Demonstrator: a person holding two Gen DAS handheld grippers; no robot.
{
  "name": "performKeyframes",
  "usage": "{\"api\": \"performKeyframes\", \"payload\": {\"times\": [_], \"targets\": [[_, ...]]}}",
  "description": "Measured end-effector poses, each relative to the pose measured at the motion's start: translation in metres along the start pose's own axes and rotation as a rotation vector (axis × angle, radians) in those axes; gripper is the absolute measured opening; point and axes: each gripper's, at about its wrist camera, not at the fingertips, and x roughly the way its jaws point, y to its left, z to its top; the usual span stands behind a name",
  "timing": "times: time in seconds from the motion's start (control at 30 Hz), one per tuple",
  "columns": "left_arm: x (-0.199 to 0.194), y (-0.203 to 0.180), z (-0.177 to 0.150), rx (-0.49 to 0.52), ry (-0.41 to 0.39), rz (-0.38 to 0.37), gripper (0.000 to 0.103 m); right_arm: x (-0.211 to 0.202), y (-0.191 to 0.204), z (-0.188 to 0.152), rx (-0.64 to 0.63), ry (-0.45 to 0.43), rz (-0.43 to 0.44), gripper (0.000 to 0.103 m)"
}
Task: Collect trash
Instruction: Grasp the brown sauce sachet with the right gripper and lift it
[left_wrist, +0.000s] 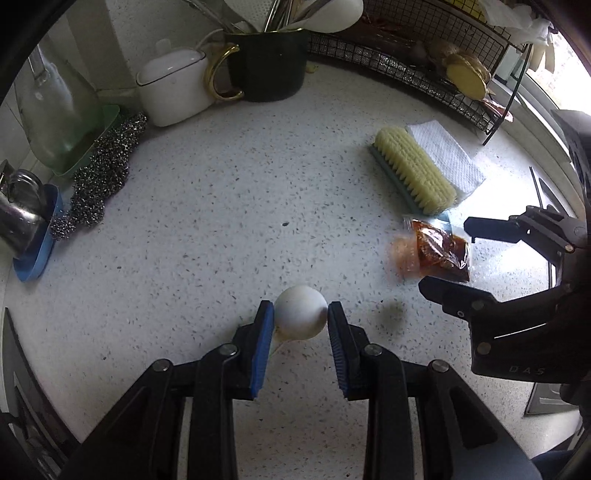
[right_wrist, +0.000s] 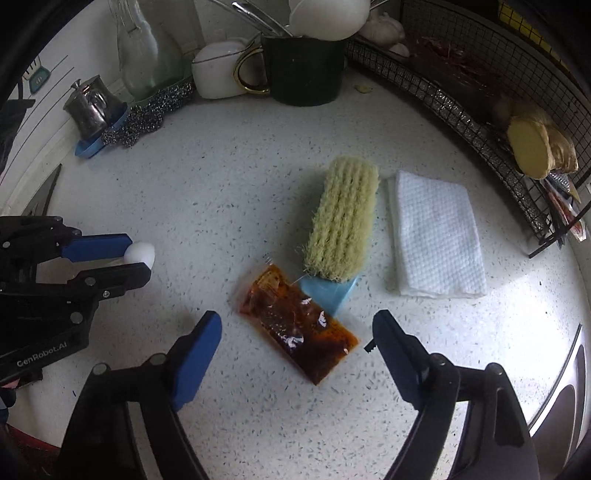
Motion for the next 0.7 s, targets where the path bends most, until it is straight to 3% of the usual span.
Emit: {"api": "performKeyframes", "payload": {"times": [0.07,0.17,0.33,0.57,0.7], "targets": [[0.000,-0.001,-0.001,-0.003,-0.001,-0.007,0.028,0.004,0.001,-0.003,0.008,0.014,0.020,0.060],[0.001,-0.001,-0.004,-0.008,0.001,-0.007,0.028,0.002,0.009,-0.009,-0.038,-0.015,-0.030,0.040],[-0.001,-0.005,-0.010,-0.017,0.005,-0.007,0.028,-0.003,0.008,-0.015,-0.053,-0.028,-0.030,0.015],[-0.026,-0.035,-0.027,-0.027,-0.018,-0.002,0.028,-0.036,-0.002,-0.041,-0.031,-0.073,0.027,0.011],[-0.046,-0.061,-0.045,-0.054,-0.043,0.045,0.028,-0.059,-0.012,-0.059,-0.069,-0.108,0.061,0.011]]}}
